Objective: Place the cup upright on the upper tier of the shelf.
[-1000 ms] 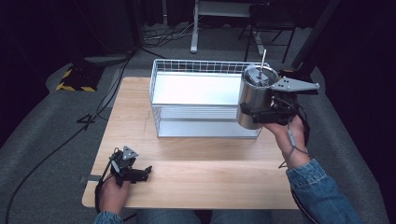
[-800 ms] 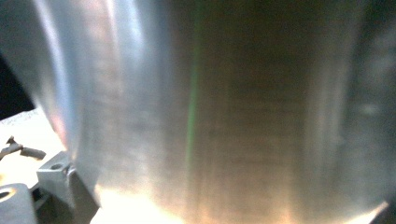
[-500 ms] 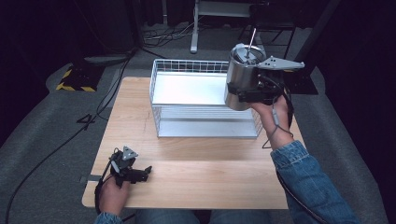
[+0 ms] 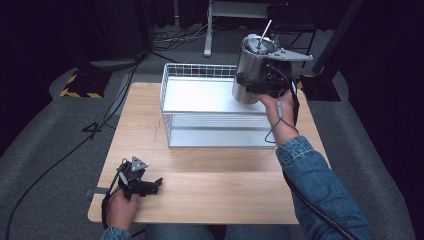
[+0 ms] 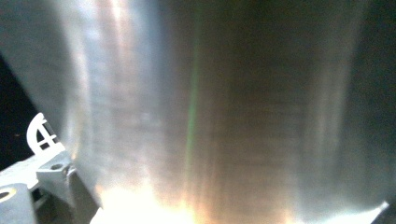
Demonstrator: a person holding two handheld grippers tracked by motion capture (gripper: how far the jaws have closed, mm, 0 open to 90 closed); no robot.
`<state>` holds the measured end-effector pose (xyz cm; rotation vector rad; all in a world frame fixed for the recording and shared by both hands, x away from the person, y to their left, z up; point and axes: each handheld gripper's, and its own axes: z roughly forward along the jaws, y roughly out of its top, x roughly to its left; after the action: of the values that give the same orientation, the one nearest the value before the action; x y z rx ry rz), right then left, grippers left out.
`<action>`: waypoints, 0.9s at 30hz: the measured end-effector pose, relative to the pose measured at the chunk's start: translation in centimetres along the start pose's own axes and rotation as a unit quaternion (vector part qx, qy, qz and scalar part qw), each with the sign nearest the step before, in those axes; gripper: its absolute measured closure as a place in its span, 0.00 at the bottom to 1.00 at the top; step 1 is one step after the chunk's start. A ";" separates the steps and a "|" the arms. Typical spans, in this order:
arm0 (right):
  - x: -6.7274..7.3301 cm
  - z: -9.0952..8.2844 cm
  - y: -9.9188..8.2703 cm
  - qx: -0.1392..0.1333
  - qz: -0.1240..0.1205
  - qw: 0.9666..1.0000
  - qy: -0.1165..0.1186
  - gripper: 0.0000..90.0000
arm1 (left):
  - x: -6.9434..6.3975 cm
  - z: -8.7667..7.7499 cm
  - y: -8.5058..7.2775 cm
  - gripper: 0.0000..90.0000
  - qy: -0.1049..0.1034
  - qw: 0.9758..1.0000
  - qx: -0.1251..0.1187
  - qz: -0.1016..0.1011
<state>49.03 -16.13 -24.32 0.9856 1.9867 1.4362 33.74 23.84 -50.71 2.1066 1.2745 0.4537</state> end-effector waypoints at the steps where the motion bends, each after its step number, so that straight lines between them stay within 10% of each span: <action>1: 0.0 0.0 0.0 0.000 0.000 1.000 0.000 0.04 | 0.0 0.0 0.0 0.00 0.000 1.000 0.000 0.000; 27: -0.6 3.5 -2.1 -0.001 0.014 1.000 0.002 0.04 | 0.0 0.0 0.0 0.00 -0.001 1.000 0.000 -0.001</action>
<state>51.49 -14.92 -27.46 1.0133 1.9805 1.4552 33.74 23.83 -50.71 2.1061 1.2752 0.4512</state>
